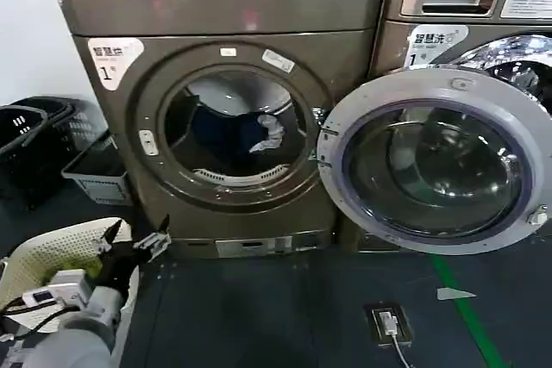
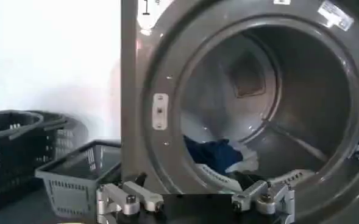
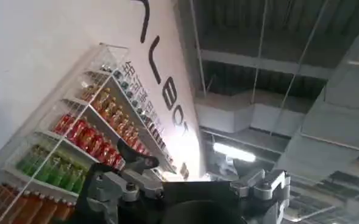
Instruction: Grasp the clothes from the dryer.
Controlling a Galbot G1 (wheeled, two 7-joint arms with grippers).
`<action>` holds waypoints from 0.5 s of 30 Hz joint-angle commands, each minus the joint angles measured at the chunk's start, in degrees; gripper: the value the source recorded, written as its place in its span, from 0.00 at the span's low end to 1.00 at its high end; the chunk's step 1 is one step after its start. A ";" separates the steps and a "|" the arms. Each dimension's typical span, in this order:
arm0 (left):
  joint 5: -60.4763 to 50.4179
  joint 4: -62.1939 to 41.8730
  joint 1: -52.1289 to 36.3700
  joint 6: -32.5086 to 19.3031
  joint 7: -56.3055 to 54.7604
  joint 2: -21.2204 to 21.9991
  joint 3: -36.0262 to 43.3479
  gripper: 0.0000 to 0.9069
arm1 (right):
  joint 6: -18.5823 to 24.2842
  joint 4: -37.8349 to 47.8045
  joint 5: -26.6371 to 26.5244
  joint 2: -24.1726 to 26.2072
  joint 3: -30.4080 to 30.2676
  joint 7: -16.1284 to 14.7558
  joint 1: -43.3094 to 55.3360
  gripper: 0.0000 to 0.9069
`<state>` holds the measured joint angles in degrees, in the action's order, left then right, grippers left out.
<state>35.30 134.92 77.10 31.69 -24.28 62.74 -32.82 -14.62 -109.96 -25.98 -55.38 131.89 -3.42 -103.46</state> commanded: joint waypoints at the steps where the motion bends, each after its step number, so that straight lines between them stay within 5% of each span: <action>1: -0.06 0.02 0.01 0.14 0.08 -0.03 0.03 1.00 | 0.22 0.01 -0.16 0.05 0.02 -0.15 0.01 1.00; 15: 0.32 -0.05 -0.15 0.39 -0.04 0.00 0.65 1.00 | 0.51 0.01 -0.19 -0.09 -0.31 -0.40 0.44 1.00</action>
<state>35.55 134.95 76.95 31.98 -24.34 62.79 -32.27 -14.15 -109.93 -26.14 -55.43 131.58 -3.77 -103.03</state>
